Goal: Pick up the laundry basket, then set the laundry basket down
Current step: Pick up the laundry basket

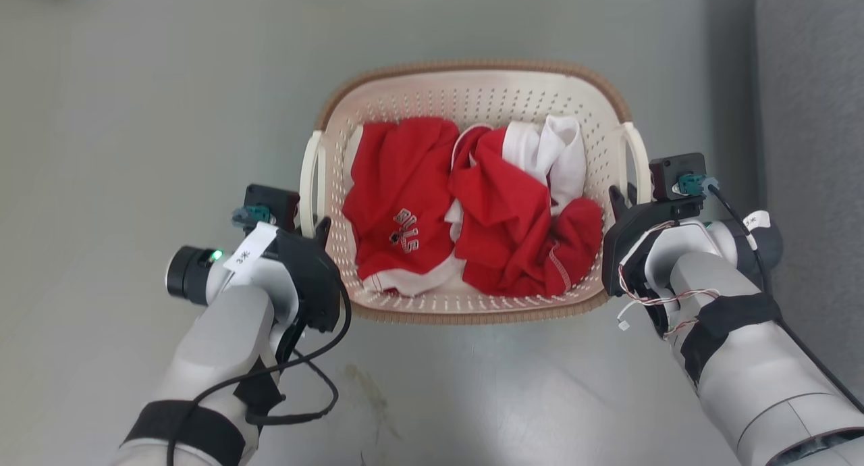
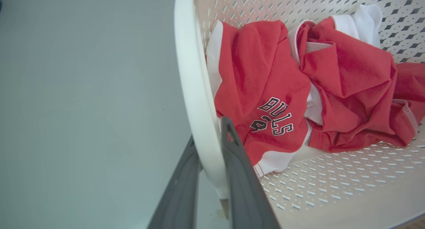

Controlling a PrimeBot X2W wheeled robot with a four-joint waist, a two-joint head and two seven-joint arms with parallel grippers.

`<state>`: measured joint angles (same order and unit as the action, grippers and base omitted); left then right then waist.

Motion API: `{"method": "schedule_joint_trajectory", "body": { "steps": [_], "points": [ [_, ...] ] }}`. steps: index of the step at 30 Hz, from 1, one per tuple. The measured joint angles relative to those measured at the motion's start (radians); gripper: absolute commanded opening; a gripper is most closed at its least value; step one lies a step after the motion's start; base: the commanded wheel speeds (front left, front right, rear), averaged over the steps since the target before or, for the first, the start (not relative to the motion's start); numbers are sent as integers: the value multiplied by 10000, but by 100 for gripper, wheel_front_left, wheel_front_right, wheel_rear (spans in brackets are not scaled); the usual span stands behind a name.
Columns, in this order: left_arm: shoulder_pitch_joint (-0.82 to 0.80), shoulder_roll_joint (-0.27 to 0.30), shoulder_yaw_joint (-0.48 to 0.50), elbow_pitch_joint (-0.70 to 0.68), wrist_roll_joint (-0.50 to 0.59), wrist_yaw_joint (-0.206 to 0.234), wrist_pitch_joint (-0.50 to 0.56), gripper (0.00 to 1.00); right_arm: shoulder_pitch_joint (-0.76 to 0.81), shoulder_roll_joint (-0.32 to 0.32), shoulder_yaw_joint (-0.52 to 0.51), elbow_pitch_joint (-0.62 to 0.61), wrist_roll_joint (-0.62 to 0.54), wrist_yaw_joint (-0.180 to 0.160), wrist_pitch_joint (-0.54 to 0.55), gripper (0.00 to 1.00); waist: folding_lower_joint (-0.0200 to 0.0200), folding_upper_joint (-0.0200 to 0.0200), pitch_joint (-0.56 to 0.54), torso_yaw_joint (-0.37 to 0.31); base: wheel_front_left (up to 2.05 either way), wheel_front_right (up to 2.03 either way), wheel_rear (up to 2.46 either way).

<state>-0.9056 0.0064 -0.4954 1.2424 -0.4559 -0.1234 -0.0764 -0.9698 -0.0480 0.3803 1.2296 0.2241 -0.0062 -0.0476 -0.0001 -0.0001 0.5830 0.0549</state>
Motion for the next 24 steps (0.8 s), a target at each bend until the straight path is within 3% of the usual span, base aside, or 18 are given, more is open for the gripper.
{"method": "schedule_joint_trajectory", "body": {
  "steps": [24],
  "points": [
    [1010,8,2,422,-376,-86,947,0,1095,12,1524,-504,1831,-35,1797,0,-1,0,-2672,-254,0,0,0]
  ]
}}
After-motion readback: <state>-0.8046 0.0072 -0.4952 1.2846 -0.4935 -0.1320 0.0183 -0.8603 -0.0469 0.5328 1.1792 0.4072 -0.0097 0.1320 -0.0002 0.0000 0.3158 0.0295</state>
